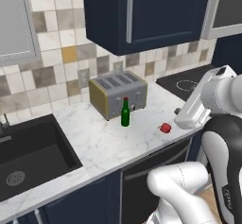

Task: Place the liquor and beer on the top shelf of the fridge to keep them out of children's reach, and place the bell pepper on lower shelves for easy access.

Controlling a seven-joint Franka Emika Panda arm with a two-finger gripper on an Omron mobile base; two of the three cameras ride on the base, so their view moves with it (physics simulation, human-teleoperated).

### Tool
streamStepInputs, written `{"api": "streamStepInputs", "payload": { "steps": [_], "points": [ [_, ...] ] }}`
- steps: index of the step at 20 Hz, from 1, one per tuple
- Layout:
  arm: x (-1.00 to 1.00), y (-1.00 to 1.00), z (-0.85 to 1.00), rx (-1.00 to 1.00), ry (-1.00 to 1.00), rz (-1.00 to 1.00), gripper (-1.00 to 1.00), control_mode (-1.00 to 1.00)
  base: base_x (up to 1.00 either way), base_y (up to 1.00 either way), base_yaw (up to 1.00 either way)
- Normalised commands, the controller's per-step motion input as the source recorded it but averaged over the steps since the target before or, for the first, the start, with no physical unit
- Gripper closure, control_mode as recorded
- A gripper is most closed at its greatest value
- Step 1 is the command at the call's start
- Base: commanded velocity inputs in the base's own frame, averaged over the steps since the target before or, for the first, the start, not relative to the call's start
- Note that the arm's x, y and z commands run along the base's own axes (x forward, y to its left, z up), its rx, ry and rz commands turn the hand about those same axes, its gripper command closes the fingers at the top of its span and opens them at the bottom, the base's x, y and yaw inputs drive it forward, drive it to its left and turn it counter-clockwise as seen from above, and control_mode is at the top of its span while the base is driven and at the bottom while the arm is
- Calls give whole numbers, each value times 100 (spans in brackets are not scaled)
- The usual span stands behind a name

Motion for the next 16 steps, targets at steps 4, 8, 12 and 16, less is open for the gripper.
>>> {"api": "streamStepInputs", "payload": {
  "steps": [4,8,12,16],
  "points": [
    [0,0,0,0,0,0,-100,100,18,31,-14],
    [0,2,-1,0,0,-2,-100,-100,0,15,-8],
    [11,0,-6,0,0,-8,-100,-100,0,0,0],
    [31,-1,-25,2,0,-5,-100,-100,0,0,0]
  ]
}}
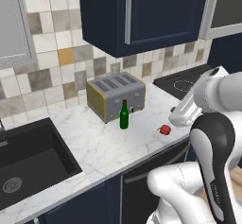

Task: Place the liquor and beer on the top shelf of the fridge to keep them out of children's reach, and place the bell pepper on lower shelves for easy access.

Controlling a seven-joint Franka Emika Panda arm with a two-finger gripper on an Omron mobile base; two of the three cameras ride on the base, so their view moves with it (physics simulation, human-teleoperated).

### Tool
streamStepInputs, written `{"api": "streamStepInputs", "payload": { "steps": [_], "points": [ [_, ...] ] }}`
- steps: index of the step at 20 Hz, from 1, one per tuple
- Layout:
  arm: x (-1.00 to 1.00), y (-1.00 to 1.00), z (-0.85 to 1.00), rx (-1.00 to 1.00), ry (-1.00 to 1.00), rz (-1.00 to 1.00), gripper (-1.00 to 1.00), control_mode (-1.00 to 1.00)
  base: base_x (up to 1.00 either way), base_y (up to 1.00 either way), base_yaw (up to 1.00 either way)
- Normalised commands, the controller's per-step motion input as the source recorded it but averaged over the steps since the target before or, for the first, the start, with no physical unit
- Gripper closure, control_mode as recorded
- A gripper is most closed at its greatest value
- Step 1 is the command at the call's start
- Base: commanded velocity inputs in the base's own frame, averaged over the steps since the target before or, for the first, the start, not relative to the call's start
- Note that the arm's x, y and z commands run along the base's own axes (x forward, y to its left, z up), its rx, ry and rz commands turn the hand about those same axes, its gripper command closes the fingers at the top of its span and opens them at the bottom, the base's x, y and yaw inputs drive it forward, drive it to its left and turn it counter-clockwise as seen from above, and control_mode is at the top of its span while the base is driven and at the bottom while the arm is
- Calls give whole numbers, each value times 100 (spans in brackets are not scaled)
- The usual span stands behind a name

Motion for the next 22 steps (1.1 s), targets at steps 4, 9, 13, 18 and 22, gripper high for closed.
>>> {"api": "streamStepInputs", "payload": {
  "steps": [4,9,13,18,22],
  "points": [
    [39,-13,-32,8,0,-1,-100,-100,0,0,0],
    [46,-14,-42,11,0,-1,-100,-100,0,0,0],
    [48,-15,-47,14,0,0,-100,-100,0,0,0],
    [57,-1,-36,13,0,0,-100,-100,0,0,0],
    [60,-8,-39,22,0,0,-100,-100,0,0,0]
  ]
}}
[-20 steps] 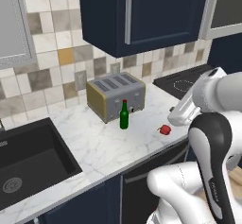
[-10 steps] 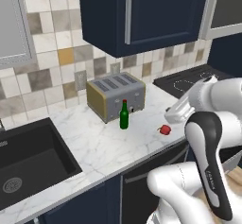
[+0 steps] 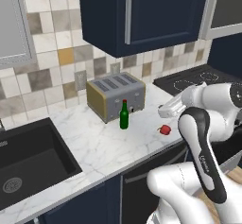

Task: Place the liquor and beer on the top shelf of the fridge to keep them out of children's reach, and place the bell pepper on lower shelves for easy access.

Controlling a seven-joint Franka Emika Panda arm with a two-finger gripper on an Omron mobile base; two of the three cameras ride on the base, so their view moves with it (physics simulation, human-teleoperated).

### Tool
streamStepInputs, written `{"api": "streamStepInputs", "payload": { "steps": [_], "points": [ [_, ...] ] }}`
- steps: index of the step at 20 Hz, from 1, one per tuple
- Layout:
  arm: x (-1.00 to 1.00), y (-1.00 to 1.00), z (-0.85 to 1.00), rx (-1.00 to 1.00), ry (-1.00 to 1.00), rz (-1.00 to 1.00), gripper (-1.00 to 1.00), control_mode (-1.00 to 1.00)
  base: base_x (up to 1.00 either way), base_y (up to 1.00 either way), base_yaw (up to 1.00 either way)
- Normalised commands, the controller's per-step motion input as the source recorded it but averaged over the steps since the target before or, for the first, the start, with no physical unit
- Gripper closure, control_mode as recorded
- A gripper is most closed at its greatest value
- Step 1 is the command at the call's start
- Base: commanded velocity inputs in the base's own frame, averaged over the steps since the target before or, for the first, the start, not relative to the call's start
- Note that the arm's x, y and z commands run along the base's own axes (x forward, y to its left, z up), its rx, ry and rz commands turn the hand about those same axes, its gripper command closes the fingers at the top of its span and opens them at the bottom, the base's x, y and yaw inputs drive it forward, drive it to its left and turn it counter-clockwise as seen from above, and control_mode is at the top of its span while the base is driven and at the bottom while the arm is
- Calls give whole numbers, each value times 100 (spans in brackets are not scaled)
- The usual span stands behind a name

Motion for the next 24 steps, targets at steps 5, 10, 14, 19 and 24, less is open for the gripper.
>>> {"api": "streamStepInputs", "payload": {
  "steps": [5,10,14,19,24],
  "points": [
    [33,0,-28,22,0,0,-100,-100,0,0,0],
    [17,0,-10,16,0,5,-100,-100,0,0,0],
    [30,0,0,9,0,12,-100,-100,0,0,0],
    [36,0,0,6,0,14,-100,-100,0,0,0],
    [43,0,-3,0,0,3,-100,-100,0,0,0]
  ]
}}
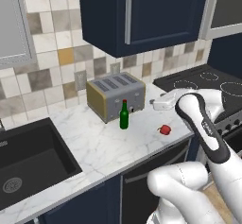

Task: Place the liquor and beer on the top shelf of the fridge to keep them out of children's reach, and place the bell pepper on lower shelves for easy access.

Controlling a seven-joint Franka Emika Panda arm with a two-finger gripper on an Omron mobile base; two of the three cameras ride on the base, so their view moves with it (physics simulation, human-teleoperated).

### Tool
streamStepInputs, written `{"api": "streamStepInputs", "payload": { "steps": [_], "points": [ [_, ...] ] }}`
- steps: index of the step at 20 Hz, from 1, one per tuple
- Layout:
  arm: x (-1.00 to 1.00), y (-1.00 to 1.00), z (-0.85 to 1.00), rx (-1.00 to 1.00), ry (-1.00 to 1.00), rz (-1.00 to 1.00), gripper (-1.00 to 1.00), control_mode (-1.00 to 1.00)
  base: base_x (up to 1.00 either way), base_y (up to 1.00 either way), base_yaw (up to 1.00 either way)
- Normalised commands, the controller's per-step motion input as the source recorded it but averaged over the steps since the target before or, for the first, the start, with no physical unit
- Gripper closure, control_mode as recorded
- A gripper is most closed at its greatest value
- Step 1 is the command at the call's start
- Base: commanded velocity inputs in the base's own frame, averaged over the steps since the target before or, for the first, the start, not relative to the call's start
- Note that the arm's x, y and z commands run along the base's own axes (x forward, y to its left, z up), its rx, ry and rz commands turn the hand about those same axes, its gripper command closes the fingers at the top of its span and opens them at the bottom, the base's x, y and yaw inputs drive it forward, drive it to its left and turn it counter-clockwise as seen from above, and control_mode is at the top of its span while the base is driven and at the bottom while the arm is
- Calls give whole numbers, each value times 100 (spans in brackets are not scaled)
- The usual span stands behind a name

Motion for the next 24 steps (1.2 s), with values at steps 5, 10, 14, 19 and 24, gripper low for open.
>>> {"api": "streamStepInputs", "payload": {
  "steps": [5,10,14,19,24],
  "points": [
    [33,0,-15,0,0,2,-100,-100,0,0,0],
    [9,0,-38,0,-4,3,-100,-100,0,0,0],
    [0,1,-50,0,-12,5,-100,-100,0,0,0],
    [2,11,-29,0,-8,6,-100,-100,0,0,0],
    [16,21,-1,0,-2,7,-100,-100,0,0,0]
  ]
}}
